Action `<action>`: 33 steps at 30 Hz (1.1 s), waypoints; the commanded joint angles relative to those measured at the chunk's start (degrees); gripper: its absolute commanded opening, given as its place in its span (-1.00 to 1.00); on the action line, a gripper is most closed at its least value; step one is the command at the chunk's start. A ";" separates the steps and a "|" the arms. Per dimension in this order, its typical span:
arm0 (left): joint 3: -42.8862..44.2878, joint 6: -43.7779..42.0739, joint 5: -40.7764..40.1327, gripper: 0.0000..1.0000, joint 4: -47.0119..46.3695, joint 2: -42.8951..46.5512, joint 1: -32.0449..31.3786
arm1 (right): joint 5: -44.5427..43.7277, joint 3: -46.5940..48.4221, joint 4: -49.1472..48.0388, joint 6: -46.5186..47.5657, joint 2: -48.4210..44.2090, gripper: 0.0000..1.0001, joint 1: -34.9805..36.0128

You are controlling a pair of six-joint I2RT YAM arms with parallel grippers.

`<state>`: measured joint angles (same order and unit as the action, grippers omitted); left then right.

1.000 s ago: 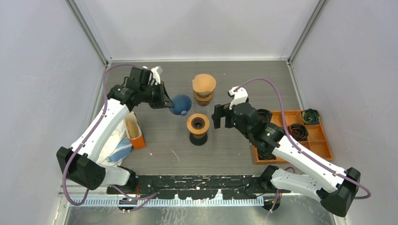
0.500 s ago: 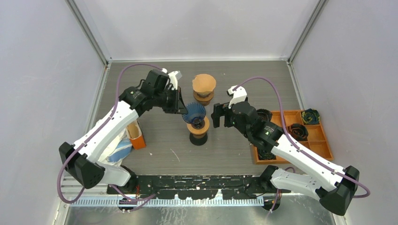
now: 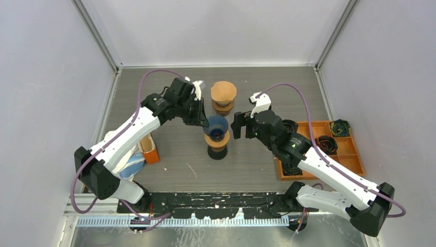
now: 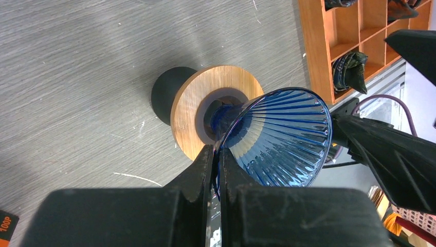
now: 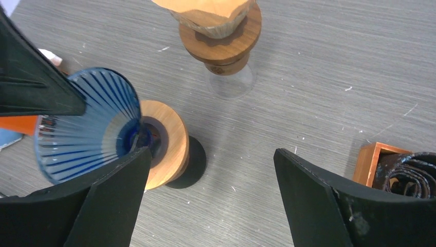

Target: Place the coffee filter in the dripper

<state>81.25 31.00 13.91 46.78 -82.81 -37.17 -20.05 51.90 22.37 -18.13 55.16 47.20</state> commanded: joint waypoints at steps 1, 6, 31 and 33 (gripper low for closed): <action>2.68 -0.75 -0.51 -1.00 -0.93 -0.27 -0.75 | 1.90 4.52 -2.70 -0.18 -0.06 0.90 0.26; 2.91 -1.03 -1.23 -1.00 -0.44 -1.00 -1.13 | 6.41 8.46 -0.83 -1.53 3.52 0.81 0.27; 2.42 -1.85 -3.18 -1.00 1.77 -2.61 -2.10 | 14.34 17.53 9.27 -4.89 20.46 -0.44 -0.63; 2.29 -1.88 -3.21 -1.00 1.82 -2.70 -2.26 | 14.32 17.69 9.82 -4.90 20.97 -0.50 -0.70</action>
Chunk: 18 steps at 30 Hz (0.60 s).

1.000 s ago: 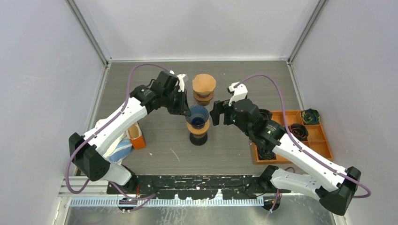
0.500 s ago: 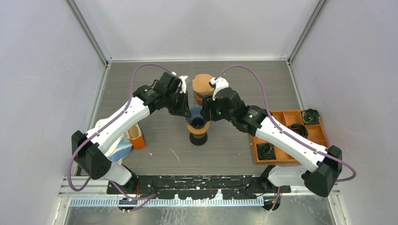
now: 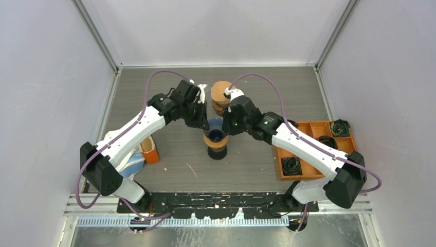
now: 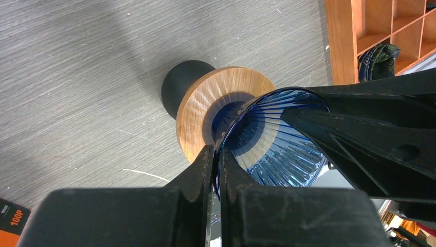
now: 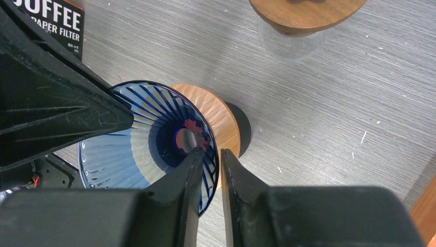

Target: Place the coffee filter in the dripper

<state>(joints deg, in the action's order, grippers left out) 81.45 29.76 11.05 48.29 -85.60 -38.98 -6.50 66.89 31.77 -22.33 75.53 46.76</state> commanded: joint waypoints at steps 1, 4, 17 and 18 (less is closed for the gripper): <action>2.05 -0.64 -0.35 -1.00 0.22 0.15 -0.52 | 0.66 2.71 0.66 -0.69 0.73 -0.53 -0.31; 1.62 -0.66 -0.41 -1.00 0.07 -0.06 -0.61 | 0.25 2.72 1.12 -0.41 1.11 -0.64 -0.36; 1.20 -0.31 -0.58 -1.00 -0.02 -1.29 -1.58 | -0.34 3.10 3.69 0.79 3.87 -0.83 -0.42; 1.15 -0.29 -0.59 -1.00 0.10 -1.31 -1.61 | -0.33 3.15 4.06 0.87 4.23 -0.84 -0.44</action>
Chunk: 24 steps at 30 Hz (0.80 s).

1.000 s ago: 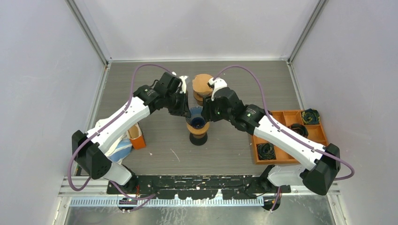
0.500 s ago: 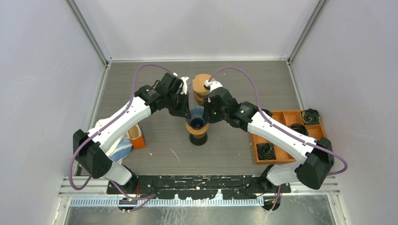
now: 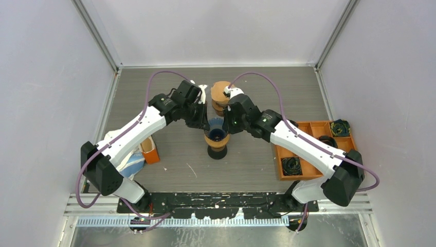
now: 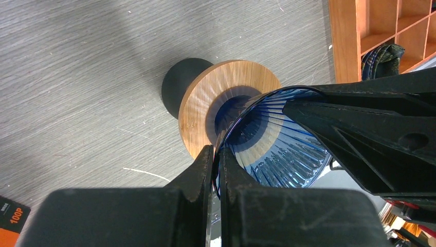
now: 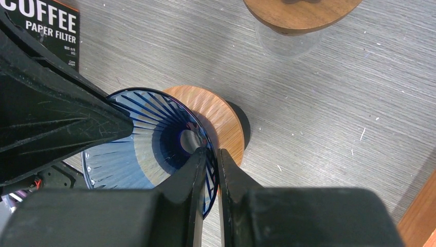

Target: Place the coffee filter in the dripper

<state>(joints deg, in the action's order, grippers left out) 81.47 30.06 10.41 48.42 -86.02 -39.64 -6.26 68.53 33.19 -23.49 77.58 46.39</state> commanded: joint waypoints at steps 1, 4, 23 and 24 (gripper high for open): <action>1.06 -0.56 0.04 -1.00 0.12 -1.04 -0.98 | -0.59 1.49 3.10 2.04 2.55 -0.84 -0.07; 0.63 -0.55 0.04 -1.00 0.34 -1.41 -1.10 | -0.53 1.32 3.90 2.11 3.96 -0.87 -0.07; -4.04 0.57 -1.10 -1.00 -0.92 -1.92 -2.65 | -0.60 -4.92 3.57 2.24 7.77 -0.95 -0.07; -4.30 0.67 -1.18 -1.00 -0.93 -2.02 -2.83 | -0.52 -5.13 3.47 2.30 7.88 -0.95 -0.07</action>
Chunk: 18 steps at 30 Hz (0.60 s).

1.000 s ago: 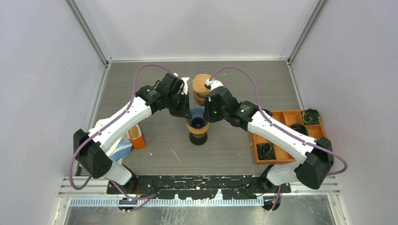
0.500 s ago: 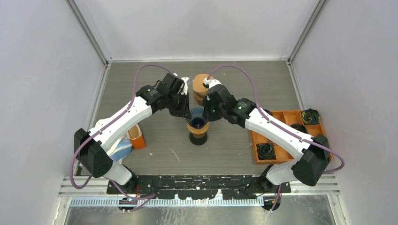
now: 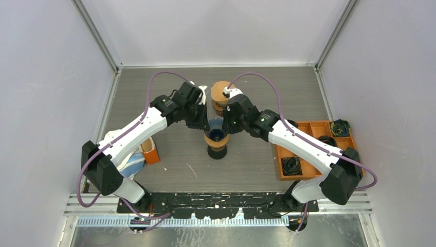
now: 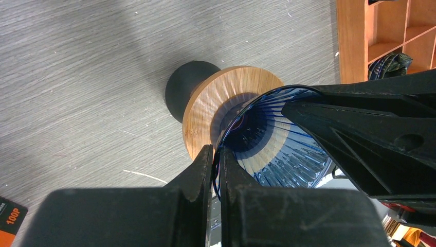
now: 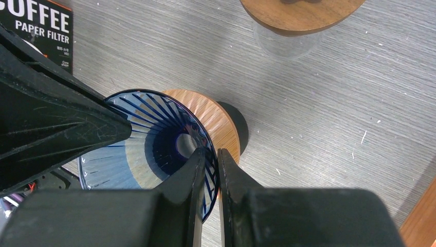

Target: Place the coffee filter in the dripper

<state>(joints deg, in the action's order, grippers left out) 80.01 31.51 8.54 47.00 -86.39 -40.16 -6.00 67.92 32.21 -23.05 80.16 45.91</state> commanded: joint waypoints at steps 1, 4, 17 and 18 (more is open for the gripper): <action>-3.04 -0.69 0.69 -1.00 0.54 -1.63 -2.33 | -0.63 -4.57 4.37 1.91 5.35 -0.95 0.41; -2.98 -0.66 0.46 -1.00 0.49 -1.70 -2.45 | -0.66 -4.35 4.44 1.98 4.56 -0.91 0.41; 3.06 -0.82 -4.58 -0.51 1.97 -0.44 -1.65 | -2.79 2.36 5.67 3.01 -0.32 -0.54 -0.02; 3.45 -0.85 -4.78 -0.46 2.15 -0.42 -1.47 | -2.79 2.79 5.73 3.01 -0.44 -0.51 -0.01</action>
<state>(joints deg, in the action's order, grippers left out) 80.12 31.46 5.52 47.90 -86.78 -41.63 -6.35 68.64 33.28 -22.28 79.13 45.91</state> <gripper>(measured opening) 0.232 0.225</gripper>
